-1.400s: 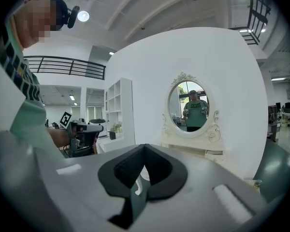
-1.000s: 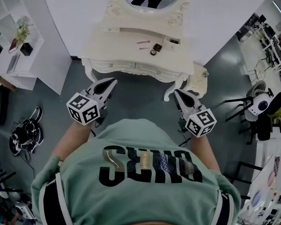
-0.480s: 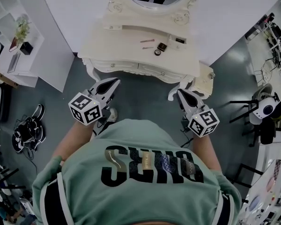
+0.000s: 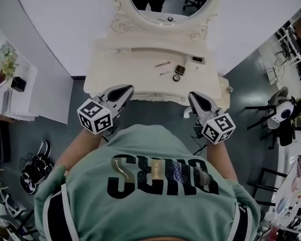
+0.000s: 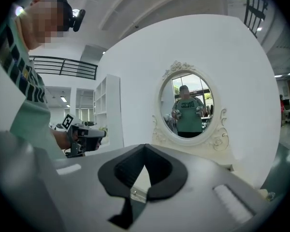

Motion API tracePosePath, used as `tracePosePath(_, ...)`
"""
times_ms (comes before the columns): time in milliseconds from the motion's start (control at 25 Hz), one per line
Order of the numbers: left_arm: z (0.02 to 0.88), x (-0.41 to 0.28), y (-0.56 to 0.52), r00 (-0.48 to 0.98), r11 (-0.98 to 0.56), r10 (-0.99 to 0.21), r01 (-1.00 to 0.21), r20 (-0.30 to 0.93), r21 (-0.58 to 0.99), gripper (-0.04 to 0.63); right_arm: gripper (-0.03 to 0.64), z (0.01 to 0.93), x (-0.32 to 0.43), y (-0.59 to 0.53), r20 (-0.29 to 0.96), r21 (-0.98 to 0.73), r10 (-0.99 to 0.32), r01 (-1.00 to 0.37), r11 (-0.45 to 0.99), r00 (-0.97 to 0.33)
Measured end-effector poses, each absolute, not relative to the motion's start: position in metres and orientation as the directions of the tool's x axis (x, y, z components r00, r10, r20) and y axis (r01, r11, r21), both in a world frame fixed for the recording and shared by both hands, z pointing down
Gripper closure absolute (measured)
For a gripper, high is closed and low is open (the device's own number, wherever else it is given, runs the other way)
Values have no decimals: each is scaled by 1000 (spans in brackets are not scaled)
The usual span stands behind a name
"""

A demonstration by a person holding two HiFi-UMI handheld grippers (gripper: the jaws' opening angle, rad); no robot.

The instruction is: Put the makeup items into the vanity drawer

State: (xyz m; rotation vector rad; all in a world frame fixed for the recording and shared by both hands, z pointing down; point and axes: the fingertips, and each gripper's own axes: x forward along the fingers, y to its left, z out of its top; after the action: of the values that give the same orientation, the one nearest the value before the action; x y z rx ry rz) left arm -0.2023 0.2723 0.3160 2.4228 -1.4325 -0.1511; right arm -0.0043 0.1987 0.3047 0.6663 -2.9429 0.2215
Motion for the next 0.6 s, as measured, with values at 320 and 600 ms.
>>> tracePosePath(320, 318, -269, 210, 548, -496, -833, -799, 72, 341, 592, 607, 304, -70, 151, 185, -103, -462, -485, 868, -867)
tracePosePath(600, 332, -274, 170, 530, -468, -842, -810, 101, 352, 591, 607, 311, -69, 100, 192, -122, -456, -482, 867, -869)
